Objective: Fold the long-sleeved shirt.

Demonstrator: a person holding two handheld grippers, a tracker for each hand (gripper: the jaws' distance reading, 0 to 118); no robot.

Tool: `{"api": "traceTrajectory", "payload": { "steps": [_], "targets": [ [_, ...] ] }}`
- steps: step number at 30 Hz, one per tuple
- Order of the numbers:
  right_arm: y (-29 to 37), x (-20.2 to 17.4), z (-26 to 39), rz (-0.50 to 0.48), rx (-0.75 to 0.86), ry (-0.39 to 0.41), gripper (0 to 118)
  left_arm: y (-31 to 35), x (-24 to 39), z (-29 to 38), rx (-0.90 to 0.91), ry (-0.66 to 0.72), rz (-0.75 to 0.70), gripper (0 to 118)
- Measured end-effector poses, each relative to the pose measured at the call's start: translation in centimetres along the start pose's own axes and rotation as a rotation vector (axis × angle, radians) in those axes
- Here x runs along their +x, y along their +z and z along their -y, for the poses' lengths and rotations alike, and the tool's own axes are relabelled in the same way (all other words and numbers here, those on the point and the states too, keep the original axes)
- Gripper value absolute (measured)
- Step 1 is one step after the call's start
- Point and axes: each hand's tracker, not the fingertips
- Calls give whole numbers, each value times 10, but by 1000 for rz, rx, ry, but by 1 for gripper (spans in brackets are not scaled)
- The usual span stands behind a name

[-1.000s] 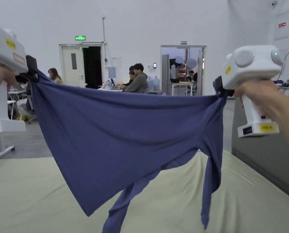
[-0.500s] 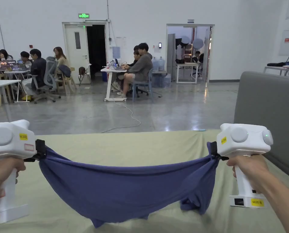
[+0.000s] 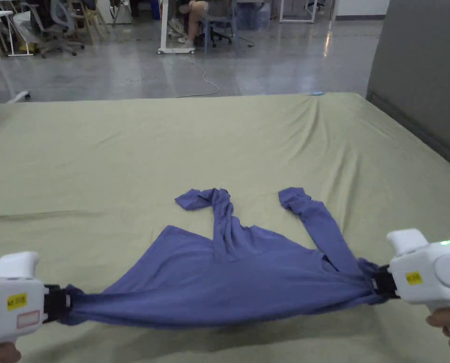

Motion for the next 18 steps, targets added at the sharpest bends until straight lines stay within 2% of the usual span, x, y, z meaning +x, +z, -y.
{"api": "traceTrajectory", "payload": {
  "steps": [4, 7, 8, 9, 10, 11, 12, 13, 15, 18],
  "targets": [
    [-24, -5, 46, -21, -144, 45, 4, -25, -5, 45, -139, -34, -33, 0],
    [-33, -5, 53, -6, -153, 44, 4, -27, -8, 54, -150, -15, -19, 0],
    [-33, -4, 54, -3, -154, 38, 10, -26, -8, 53, -150, -10, -18, 0],
    [-31, -4, 52, -2, -150, 28, 28, -29, -14, 53, -140, 8, -12, 3],
    [-25, -2, 49, -1, -140, 16, 69, -25, -16, 49, -115, 30, -6, 28],
    [-17, 0, 45, 9, -137, 7, 96, -17, -17, 45, -94, 34, 8, 67],
    [-8, 0, 45, 15, -126, 2, 107, -11, -16, 42, -82, 20, -8, 101],
    [3, 2, 41, 19, -90, 1, 107, -4, -13, 39, -60, -9, -26, 118],
    [24, 4, 29, 34, 20, 15, 107, 12, -11, 30, 1, -45, -48, 118],
    [48, -1, 13, 80, 92, -8, 85, 30, 0, 17, 32, -27, -33, 111]
  ]
}}
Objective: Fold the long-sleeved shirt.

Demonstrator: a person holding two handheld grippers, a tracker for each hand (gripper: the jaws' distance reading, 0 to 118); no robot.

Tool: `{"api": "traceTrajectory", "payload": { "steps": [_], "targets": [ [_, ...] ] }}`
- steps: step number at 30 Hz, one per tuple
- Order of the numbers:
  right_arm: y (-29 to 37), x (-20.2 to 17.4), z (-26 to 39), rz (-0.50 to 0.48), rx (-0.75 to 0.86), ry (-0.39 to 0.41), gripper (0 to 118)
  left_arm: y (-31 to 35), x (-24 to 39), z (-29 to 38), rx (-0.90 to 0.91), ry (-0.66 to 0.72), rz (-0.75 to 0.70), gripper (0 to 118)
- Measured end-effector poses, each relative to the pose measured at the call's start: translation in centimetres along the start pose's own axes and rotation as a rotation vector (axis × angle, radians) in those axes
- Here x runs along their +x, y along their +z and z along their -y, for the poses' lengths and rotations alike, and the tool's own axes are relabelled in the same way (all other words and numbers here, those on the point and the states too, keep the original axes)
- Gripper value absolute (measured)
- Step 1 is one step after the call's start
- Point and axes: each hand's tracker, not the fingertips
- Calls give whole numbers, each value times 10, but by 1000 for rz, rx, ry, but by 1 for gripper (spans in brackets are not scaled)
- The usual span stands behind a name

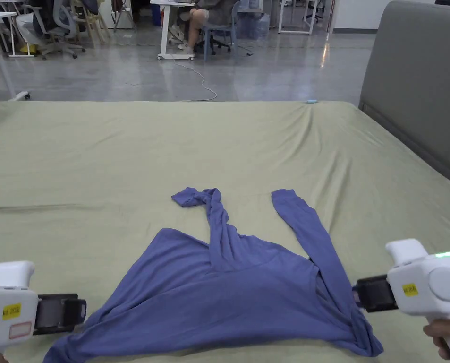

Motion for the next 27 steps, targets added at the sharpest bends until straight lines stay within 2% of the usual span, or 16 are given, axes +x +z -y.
{"api": "traceTrajectory", "payload": {
  "steps": [1, 2, 3, 5, 8, 9, 10, 11, 12, 16, 17, 19, 22, 23, 25, 27],
  "targets": [
    [5, -2, -5, -3, 19, 3, 73, 5, 1, -2, 30, 6, 6, 104],
    [5, -6, -8, -12, 19, 12, 20, 8, 3, -5, 73, -13, 28, 59],
    [2, -8, -6, -61, 18, -32, 0, 8, 7, -4, 52, -11, 24, 0],
    [1, -10, -9, -76, 4, 18, 0, 10, 10, -7, 62, 9, 23, 0],
    [-1, -17, -8, -108, 18, 17, 0, 9, 4, -1, 74, 67, 36, 0],
    [-3, -17, -8, -112, 11, 20, 0, 6, 2, 0, 71, 73, 24, 19],
    [-1, -24, -8, -114, 7, 25, 0, 1, 1, 2, 46, 65, 18, 75],
    [-2, -25, -7, -116, 5, 30, 0, -8, -1, 8, -16, 44, -13, 105],
    [-4, -25, -6, -115, 2, 34, 0, -13, 0, 12, -56, 28, -51, 112],
    [-12, -30, -5, -114, -24, 50, 0, -39, -5, 30, -148, 49, -60, 107],
    [-14, -29, -4, -114, -30, 51, 0, -46, -6, 33, -169, 68, -62, 99],
    [-21, -33, -9, -111, -39, 58, 0, -65, -14, 36, -170, 73, -67, 72],
    [-26, -37, -17, -111, -49, 62, 0, -80, -15, 39, -189, 92, -70, 63],
    [-29, -36, -20, -115, -52, 62, 0, -84, -16, 40, -193, 103, -55, 54],
    [-36, -34, -30, -125, -56, 60, 0, -87, -14, 40, -196, 102, -7, 0],
    [-45, -39, -48, -133, -58, 61, 0, -85, -7, 39, -176, 94, 6, 0]
  ]
}}
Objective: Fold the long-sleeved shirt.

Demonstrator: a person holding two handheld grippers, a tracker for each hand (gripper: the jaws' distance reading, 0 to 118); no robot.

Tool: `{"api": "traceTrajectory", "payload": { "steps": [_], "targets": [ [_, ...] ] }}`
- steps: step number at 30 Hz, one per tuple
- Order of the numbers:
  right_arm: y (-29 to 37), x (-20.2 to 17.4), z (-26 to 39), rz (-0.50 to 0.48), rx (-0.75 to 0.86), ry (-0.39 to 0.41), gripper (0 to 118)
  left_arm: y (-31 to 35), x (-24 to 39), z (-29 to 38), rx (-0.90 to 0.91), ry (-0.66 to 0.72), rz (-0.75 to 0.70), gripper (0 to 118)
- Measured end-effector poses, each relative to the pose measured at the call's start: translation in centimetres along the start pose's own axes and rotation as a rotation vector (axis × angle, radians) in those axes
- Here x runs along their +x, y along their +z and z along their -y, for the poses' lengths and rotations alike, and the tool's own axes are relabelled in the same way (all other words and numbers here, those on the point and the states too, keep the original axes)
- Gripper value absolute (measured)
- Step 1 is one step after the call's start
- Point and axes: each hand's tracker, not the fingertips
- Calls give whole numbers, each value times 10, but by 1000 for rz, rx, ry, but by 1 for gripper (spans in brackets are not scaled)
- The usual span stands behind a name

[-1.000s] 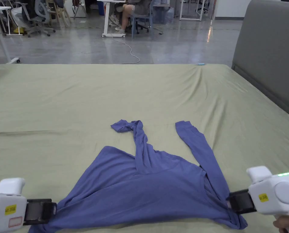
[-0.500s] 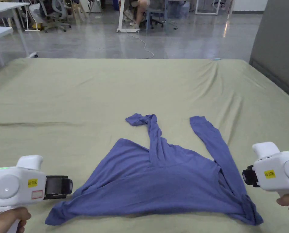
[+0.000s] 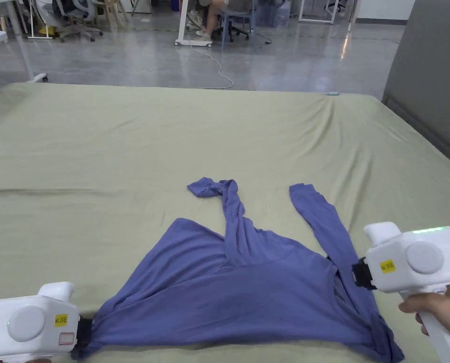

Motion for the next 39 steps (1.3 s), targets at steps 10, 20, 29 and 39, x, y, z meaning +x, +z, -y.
{"api": "traceTrajectory", "payload": {
  "steps": [10, 20, 29, 39],
  "targets": [
    [-116, -5, -116, -79, -148, 135, 91, 18, 12, -18, 21, -62, 15, 0],
    [-196, -39, -144, -34, -308, 210, 53, 21, 16, -23, 13, -10, 21, 0],
    [-125, -49, -153, -42, -204, 222, 0, 37, 17, -59, 151, 17, 60, 0],
    [115, 7, -282, 66, 319, 166, 0, 149, 80, -227, 506, -135, 74, 0]
  ]
}}
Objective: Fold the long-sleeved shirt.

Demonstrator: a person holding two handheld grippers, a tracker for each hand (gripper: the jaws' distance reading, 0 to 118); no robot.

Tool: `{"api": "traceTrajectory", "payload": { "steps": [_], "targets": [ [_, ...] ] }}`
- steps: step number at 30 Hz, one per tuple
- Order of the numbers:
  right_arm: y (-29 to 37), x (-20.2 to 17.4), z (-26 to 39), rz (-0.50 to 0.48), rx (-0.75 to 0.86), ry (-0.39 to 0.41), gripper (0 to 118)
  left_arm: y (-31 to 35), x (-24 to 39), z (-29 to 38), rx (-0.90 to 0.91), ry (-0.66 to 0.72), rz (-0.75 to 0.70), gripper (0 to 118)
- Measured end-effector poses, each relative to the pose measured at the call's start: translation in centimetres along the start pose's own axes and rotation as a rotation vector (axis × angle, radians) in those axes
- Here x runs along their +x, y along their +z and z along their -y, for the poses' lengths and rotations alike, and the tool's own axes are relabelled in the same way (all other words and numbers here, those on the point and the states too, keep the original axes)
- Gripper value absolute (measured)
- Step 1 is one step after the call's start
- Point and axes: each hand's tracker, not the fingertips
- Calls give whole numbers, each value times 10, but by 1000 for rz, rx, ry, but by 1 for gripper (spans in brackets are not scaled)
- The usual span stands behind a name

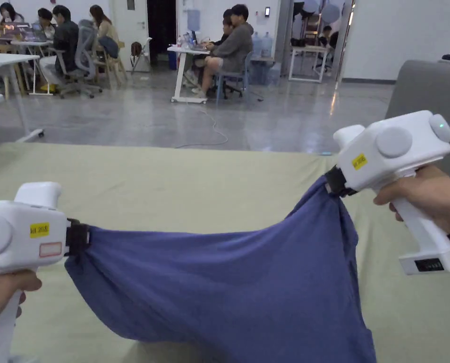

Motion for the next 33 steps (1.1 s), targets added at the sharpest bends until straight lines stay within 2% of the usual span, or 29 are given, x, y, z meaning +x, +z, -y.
{"api": "traceTrajectory", "payload": {
  "steps": [2, 5, 8, 10, 13, 16, 19, 25, 30, 33],
  "targets": [
    [27, 24, -45, 46, 109, -39, 0, 0, 14, -56, 86, -18, -16, 0],
    [55, 52, -108, 134, 176, -58, 0, 1, 32, -142, 173, -24, -58, 0],
    [76, 79, -162, 158, 248, -134, 0, 8, 48, -227, 279, -42, -77, 0],
    [86, 90, -187, 196, 281, -167, 0, 12, 53, -275, 286, -31, -77, 0],
    [98, 104, -217, 252, 335, -208, 0, 23, 59, -326, 325, -19, -94, 0],
    [113, 112, -234, 248, 440, -275, 0, 38, 65, -357, 406, -10, -138, 0],
    [125, 114, -247, 257, 475, -291, 0, 50, 69, -375, 430, -25, -163, 0],
    [123, 109, -253, 267, 471, -261, 0, 48, 72, -376, 451, -47, -189, 0],
    [68, 107, -215, 239, 388, -249, 0, 8, 59, -339, 383, -46, -171, 0],
    [14, 103, -175, 191, 318, -283, 0, -34, 52, -300, 326, -52, -180, 0]
  ]
}}
